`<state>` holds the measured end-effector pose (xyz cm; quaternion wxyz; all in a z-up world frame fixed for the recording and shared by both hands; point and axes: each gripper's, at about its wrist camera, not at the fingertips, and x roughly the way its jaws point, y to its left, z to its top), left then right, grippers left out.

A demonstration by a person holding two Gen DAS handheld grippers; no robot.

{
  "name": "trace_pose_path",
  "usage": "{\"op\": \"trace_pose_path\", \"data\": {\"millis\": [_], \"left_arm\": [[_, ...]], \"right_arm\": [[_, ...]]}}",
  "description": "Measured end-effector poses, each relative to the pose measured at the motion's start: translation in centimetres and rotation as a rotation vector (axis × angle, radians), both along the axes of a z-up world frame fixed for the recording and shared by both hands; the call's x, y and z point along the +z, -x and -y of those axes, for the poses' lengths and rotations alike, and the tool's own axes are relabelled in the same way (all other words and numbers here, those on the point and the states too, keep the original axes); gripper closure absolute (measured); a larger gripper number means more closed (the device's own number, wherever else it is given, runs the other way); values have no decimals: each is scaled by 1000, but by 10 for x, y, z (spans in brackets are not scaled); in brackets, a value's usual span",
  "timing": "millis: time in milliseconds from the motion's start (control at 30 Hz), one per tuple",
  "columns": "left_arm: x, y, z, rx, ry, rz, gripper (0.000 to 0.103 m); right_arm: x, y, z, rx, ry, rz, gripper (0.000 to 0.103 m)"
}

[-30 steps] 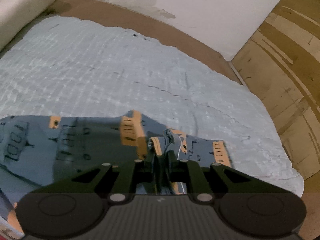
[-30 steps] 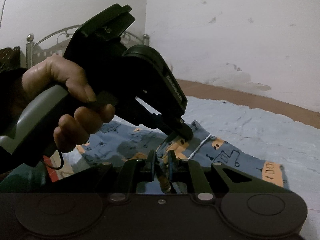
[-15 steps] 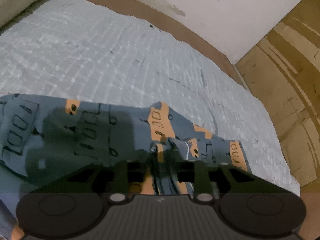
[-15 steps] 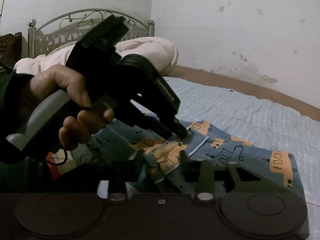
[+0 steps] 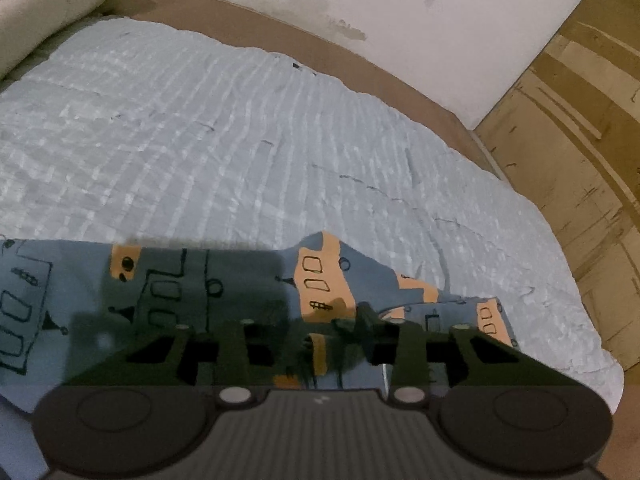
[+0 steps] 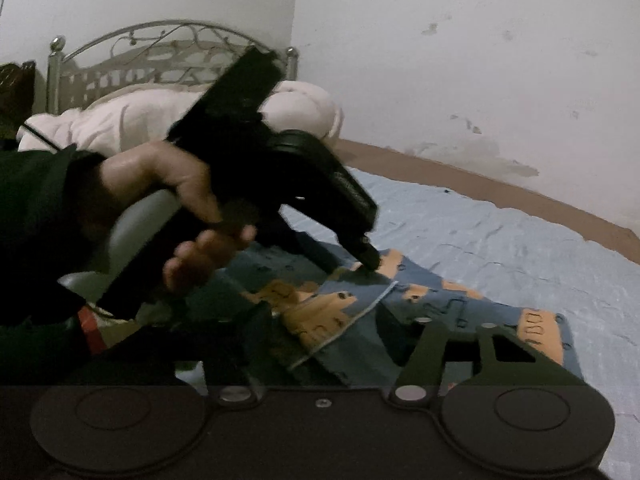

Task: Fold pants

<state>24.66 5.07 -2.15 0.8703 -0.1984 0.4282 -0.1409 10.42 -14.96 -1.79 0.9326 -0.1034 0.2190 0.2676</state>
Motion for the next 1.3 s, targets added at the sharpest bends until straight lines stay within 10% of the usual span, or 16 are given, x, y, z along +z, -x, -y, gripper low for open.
{"op": "trace_pose_path", "data": {"millis": [233, 733, 867, 1100, 1300], "left_arm": [[4, -2, 1, -1, -5, 0, 103], [14, 17, 3, -6, -88, 32, 103], [10, 22, 2, 10, -78, 24, 95], [15, 36, 4, 47, -133, 54, 36], [17, 60, 23, 45, -193, 129, 17]], "right_arm": [[-4, 0, -11, 43, 11, -26, 92], [8, 16, -2, 85, -22, -40, 96], [5, 16, -1, 82, -26, -47, 77], [16, 21, 39, -30, -42, 27, 11], [3, 9, 86, -307, 48, 45, 3]]}}
